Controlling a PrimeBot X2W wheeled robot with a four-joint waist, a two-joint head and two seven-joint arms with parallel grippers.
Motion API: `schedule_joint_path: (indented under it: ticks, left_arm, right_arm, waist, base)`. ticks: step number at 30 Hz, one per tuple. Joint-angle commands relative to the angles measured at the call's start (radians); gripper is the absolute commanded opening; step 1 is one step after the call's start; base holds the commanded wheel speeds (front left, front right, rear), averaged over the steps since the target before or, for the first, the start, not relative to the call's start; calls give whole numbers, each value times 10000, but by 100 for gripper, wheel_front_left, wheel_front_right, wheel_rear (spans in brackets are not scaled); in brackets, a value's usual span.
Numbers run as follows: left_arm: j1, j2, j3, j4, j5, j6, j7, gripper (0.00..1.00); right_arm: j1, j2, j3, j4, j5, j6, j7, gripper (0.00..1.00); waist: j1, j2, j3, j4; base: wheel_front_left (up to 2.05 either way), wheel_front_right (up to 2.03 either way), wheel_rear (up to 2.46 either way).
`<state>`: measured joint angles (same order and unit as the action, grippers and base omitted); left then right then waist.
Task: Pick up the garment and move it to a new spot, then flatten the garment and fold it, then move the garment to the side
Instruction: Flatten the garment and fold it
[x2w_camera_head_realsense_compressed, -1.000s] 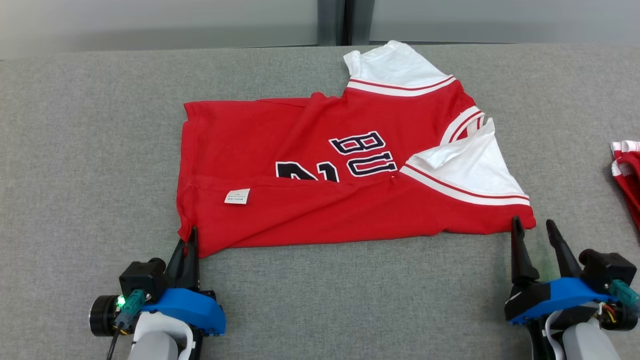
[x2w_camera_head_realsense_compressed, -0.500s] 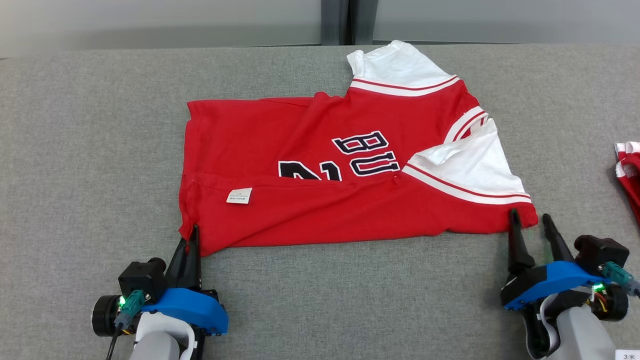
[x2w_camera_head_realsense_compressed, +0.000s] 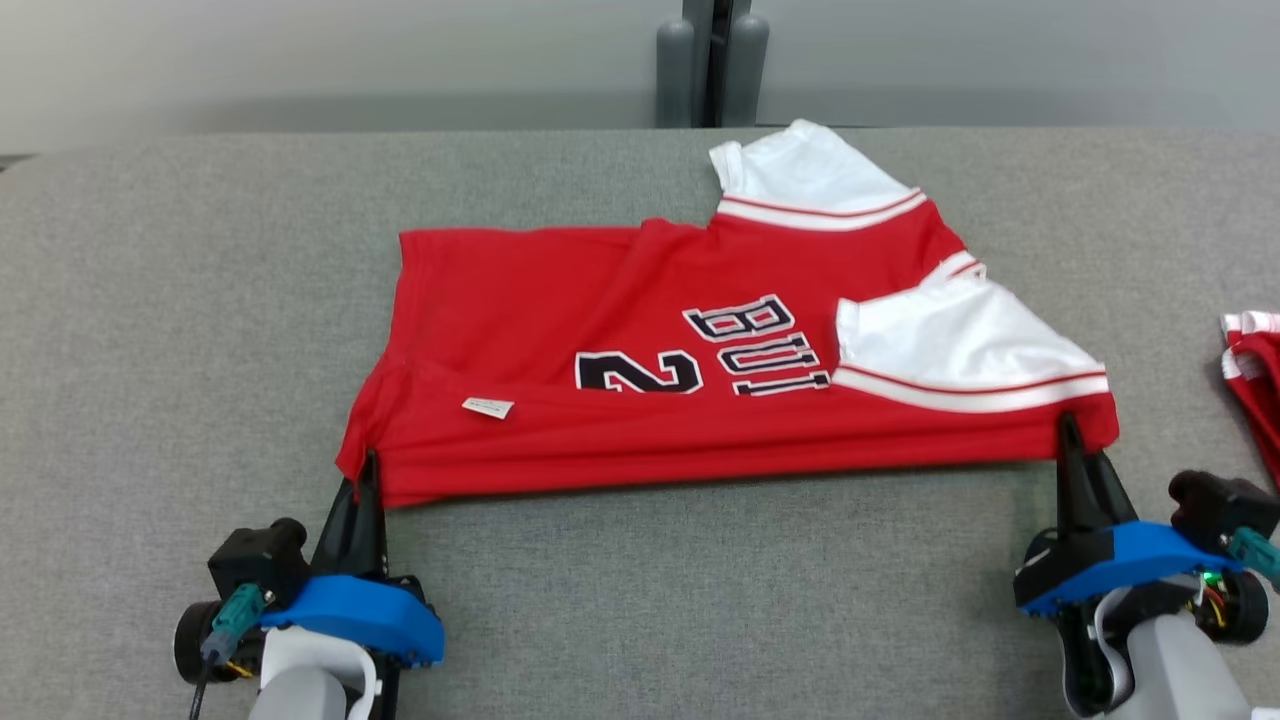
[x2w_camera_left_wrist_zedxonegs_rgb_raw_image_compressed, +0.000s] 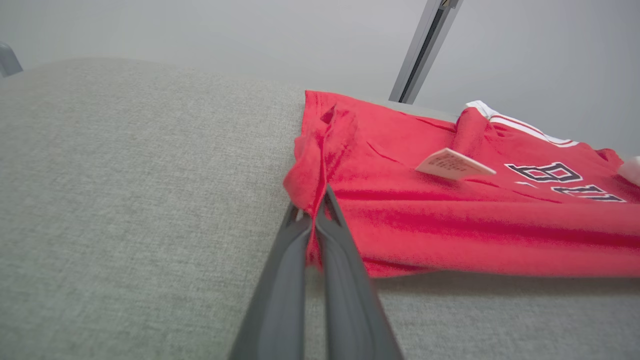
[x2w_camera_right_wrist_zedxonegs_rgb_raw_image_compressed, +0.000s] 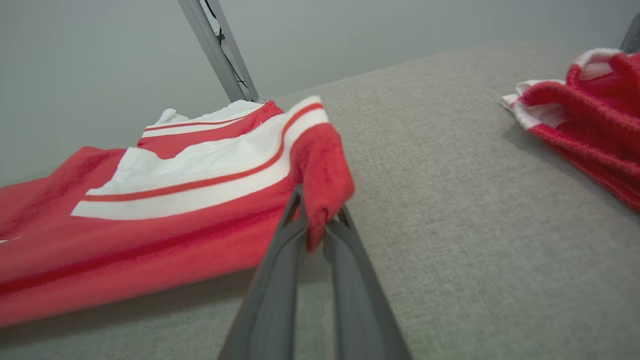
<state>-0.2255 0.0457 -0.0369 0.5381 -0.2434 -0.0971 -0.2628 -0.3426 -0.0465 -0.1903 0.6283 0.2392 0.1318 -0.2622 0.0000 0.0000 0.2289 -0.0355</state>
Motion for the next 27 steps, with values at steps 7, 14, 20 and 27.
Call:
schedule_joint_path:
  ticks: [7,14,20,27]
  left_arm:
    - [1052,107,-17,276,-522,312,-26,0]
    - [2121,75,-795,318,-1148,546,-25,78]
    - [1720,55,-902,-129,-1115,925,-25,100]
    - [120,193,-451,-245,-190,855,-25,100]
  right_arm:
    - [1326,-93,29,-348,195,-22,-37,0]
    - [2323,-79,643,-258,538,-21,-36,99]
    - [1836,-72,302,-582,-136,-11,-33,100]
    - [827,-66,-58,-1028,-773,-11,-31,100]
  waist:
    - [0,0,-942,-165]
    - [0,0,-1224,-127]
    - [0,0,-787,-5]
    - [0,0,109,24]
  base:
    - [0,0,0]
    - [0,0,0]
    - [0,0,0]
    - [0,0,0]
